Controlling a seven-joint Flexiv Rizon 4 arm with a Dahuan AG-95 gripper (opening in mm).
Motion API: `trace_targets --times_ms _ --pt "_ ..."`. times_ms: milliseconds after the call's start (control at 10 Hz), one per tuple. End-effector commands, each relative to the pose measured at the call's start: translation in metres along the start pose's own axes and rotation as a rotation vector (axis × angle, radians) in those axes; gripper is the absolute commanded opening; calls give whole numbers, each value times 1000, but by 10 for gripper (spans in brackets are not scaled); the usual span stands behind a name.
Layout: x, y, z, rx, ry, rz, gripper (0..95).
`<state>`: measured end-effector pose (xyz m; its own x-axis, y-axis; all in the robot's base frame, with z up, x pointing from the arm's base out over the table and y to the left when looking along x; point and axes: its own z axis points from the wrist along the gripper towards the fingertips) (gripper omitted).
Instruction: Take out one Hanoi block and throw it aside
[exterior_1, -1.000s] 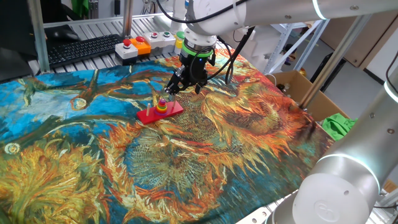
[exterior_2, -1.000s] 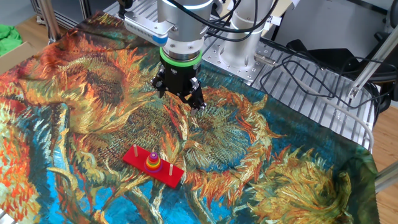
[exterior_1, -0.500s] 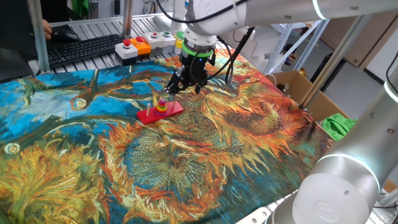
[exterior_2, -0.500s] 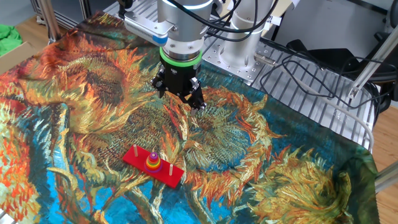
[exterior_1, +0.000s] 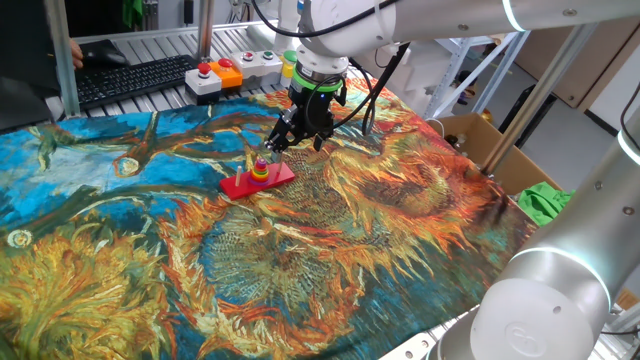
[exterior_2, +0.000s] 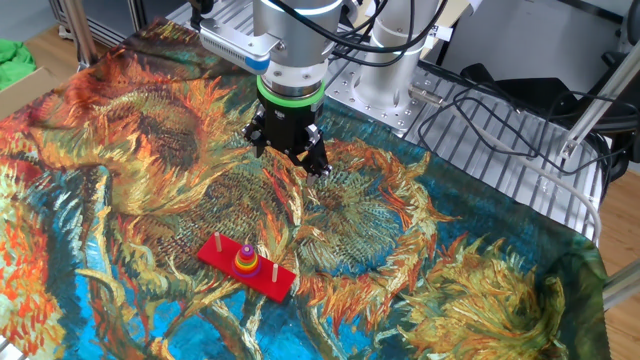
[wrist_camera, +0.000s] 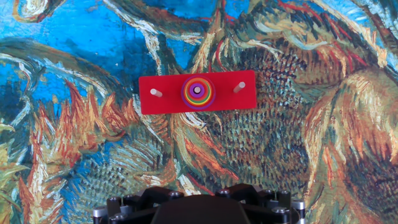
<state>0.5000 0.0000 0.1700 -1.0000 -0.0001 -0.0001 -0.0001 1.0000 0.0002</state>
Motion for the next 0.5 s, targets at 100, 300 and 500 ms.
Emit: trace_targets --times_ms 100,300,500 --pt "0 0 0 5 8 17 0" --pt "1 2 0 13 8 5 0" --pt "1 3 4 11 21 23 0"
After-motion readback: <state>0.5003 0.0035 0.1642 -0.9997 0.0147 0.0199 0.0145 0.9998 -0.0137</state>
